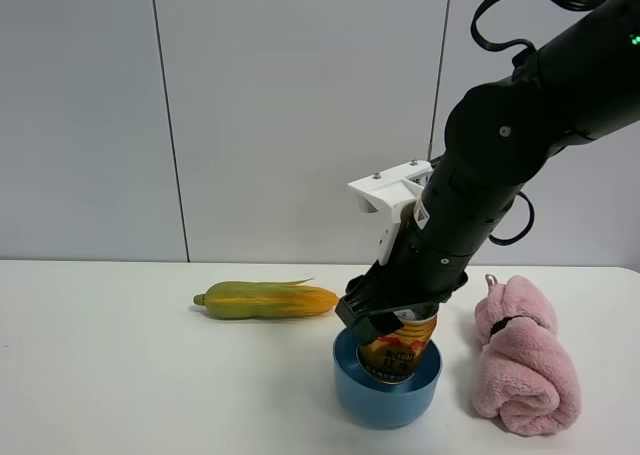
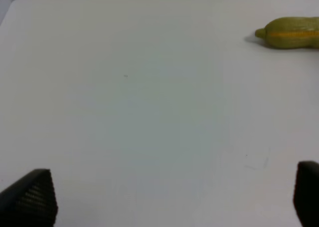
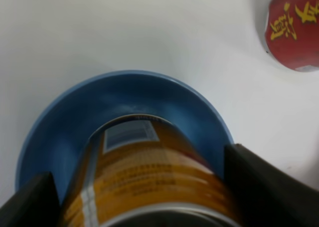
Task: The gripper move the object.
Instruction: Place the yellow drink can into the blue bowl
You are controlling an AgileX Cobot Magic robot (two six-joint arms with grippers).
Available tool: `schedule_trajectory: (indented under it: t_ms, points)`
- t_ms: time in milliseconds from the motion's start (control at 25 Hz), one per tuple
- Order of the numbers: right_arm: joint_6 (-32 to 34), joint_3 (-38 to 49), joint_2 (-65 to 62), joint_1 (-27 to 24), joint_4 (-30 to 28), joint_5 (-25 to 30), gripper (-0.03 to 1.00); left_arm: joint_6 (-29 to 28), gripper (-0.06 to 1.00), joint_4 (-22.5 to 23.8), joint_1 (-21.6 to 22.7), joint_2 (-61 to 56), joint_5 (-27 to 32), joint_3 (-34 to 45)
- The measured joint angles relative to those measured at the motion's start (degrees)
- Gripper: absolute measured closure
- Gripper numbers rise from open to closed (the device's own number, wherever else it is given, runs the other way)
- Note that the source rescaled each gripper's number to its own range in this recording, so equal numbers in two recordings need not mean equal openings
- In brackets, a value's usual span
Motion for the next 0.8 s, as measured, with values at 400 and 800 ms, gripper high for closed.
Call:
schedule_trajectory:
  t_ms: [400, 800]
  points:
    - [-0.2, 0.0, 0.4, 0.0, 0.0, 0.2, 0.97, 0.0, -0.06, 0.0, 0.0, 0.0, 0.0, 0.0]
    - [-1.1, 0.0, 0.4, 0.0, -0.1, -0.3, 0.97, 0.0, -0.06, 0.0, 0.0, 0.0, 0.0, 0.0]
